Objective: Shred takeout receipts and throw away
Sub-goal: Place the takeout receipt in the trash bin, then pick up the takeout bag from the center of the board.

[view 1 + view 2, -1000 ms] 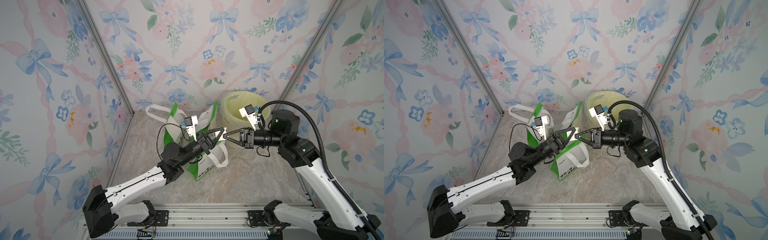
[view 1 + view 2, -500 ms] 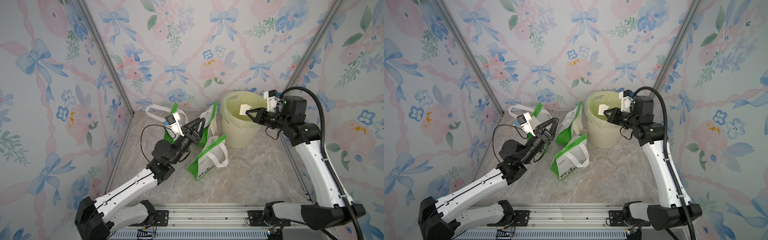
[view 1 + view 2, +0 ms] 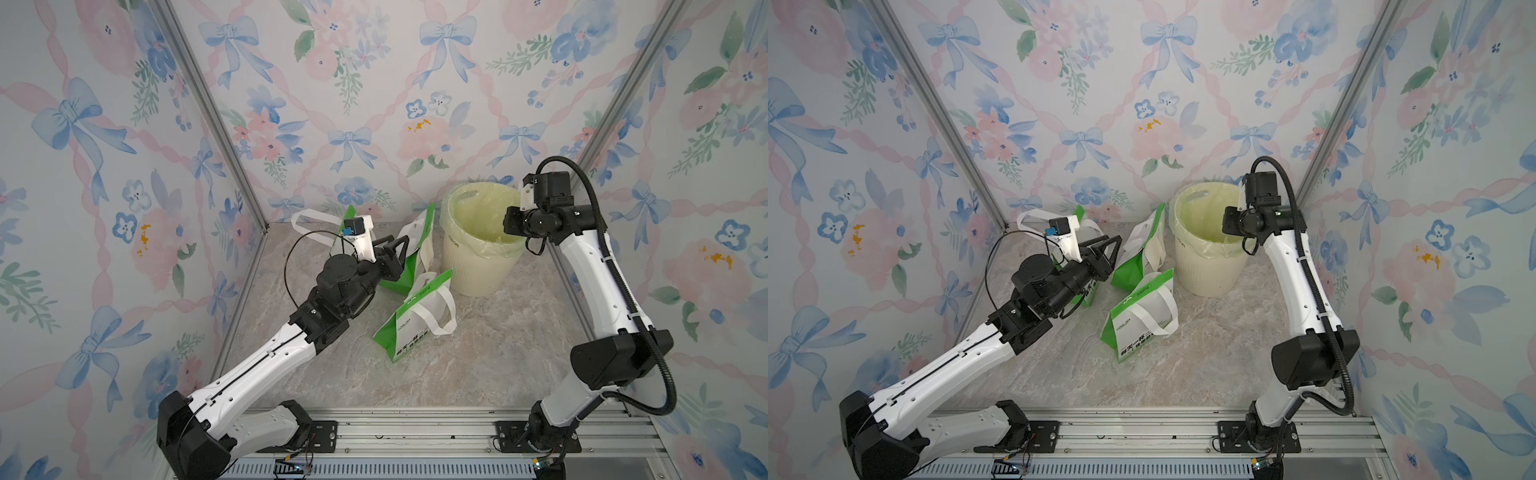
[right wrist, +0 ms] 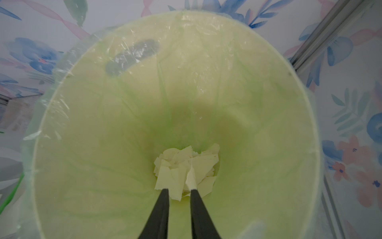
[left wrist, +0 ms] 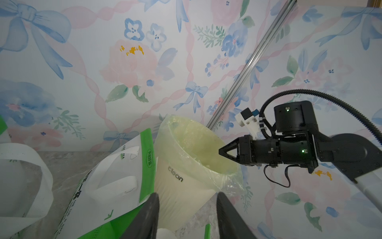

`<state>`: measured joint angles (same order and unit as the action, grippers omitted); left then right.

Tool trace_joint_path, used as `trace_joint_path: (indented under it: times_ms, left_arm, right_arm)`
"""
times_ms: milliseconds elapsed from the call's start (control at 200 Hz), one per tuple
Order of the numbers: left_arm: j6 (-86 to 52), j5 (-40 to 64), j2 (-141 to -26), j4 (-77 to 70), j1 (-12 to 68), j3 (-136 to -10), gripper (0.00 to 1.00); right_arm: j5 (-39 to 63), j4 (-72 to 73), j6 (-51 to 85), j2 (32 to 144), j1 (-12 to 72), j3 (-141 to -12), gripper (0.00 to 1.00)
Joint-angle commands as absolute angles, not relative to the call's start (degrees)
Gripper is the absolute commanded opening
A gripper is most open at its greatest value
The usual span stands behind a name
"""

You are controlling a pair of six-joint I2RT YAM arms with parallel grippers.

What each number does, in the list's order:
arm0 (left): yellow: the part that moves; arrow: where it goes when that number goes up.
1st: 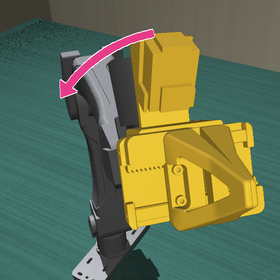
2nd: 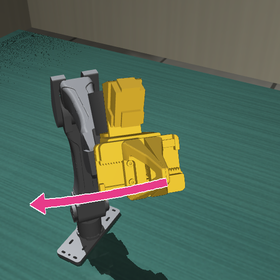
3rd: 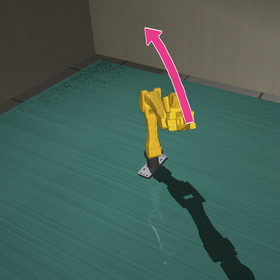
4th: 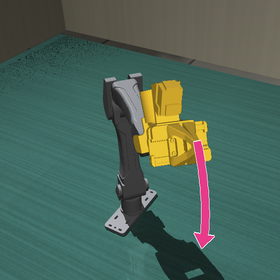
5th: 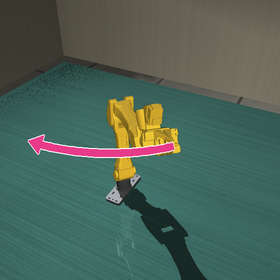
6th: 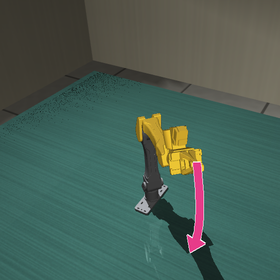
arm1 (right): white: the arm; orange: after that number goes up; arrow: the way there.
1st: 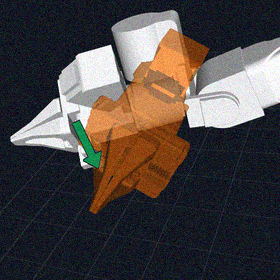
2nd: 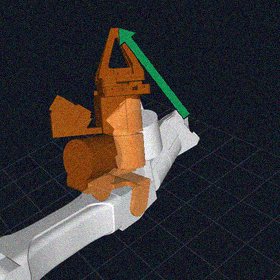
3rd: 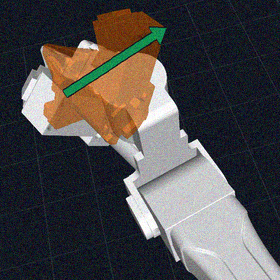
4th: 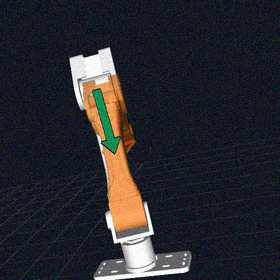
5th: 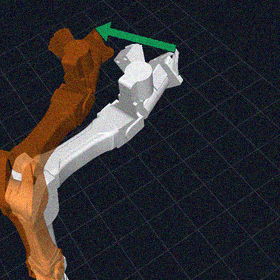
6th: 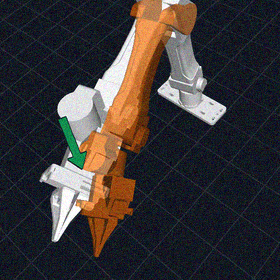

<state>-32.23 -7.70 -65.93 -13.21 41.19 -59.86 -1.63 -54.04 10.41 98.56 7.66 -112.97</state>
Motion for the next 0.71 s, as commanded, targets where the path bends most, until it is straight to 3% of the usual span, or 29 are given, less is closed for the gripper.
trace_joint_path:
  times_ms: [0, 210, 440, 700]
  left_arm:
    - [-29.4, -7.4, -67.2, -10.6, 40.7, -62.0, 0.48]
    - [-28.2, -5.9, -69.5, -9.3, 40.2, -64.1, 0.48]
    - [-26.7, -9.2, -67.3, -0.9, 36.3, -67.3, 0.48]
    - [-27.0, -0.3, -62.1, 14.1, 16.5, -70.4, 0.51]
  right_arm:
    - [-4.9, -57.8, 8.1, 98.8, 8.3, -116.5, 0.28]
    - [-4.1, -59.9, 7.1, 97.8, 10.5, -120.7, 0.34]
    - [-0.4, -59.2, 7.0, 87.2, 20.2, -115.3, 0.40]
    - [0.5, -57.4, 9.0, 80.7, 34.0, -107.2, 0.42]
